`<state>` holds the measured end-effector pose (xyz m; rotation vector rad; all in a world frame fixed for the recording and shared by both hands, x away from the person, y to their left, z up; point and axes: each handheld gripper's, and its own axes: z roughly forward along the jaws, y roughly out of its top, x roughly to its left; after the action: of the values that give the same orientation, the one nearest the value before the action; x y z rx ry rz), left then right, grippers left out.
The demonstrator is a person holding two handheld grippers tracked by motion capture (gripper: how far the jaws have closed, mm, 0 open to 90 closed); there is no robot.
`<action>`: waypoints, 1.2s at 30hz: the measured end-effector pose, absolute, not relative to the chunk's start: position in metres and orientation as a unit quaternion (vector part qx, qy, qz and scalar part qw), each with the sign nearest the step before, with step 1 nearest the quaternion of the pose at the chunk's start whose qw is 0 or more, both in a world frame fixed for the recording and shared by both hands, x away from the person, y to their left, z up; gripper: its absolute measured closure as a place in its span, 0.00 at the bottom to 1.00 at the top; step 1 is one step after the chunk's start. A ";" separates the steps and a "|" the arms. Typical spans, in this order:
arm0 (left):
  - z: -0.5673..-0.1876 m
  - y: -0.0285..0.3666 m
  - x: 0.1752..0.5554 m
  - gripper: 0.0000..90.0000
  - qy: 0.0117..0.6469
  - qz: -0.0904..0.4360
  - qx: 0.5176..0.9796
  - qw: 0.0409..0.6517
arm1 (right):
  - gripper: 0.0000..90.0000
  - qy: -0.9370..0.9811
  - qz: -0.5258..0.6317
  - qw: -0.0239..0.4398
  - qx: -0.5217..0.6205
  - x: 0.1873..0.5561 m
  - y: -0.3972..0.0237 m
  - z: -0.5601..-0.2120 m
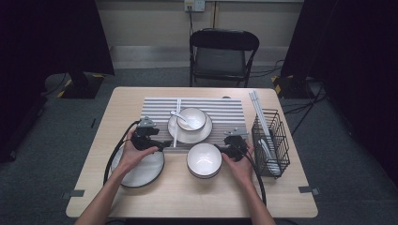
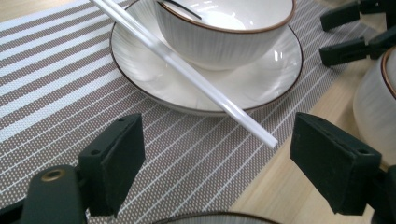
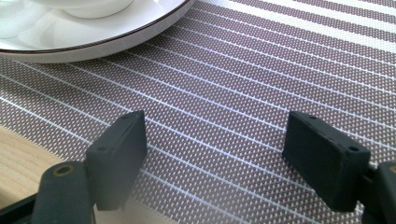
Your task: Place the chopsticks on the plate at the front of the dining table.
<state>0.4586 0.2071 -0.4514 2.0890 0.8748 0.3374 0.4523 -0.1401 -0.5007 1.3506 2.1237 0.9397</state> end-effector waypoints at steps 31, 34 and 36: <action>-0.439 0.248 0.443 0.18 0.364 0.154 0.810 0.433 | 0.23 0.770 0.341 0.226 0.490 0.452 -0.140 -0.501; -0.439 0.255 0.443 0.18 0.374 0.154 0.806 0.433 | 0.23 0.770 0.340 0.226 0.490 0.452 -0.140 -0.501; -0.439 0.260 0.442 0.19 0.376 0.159 0.806 0.429 | 0.23 0.770 0.341 0.226 0.490 0.452 -0.140 -0.501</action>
<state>0.4421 0.2599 -0.4388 2.0114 0.9391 0.3962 0.4523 -0.1400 -0.5007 1.3520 2.1229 0.9390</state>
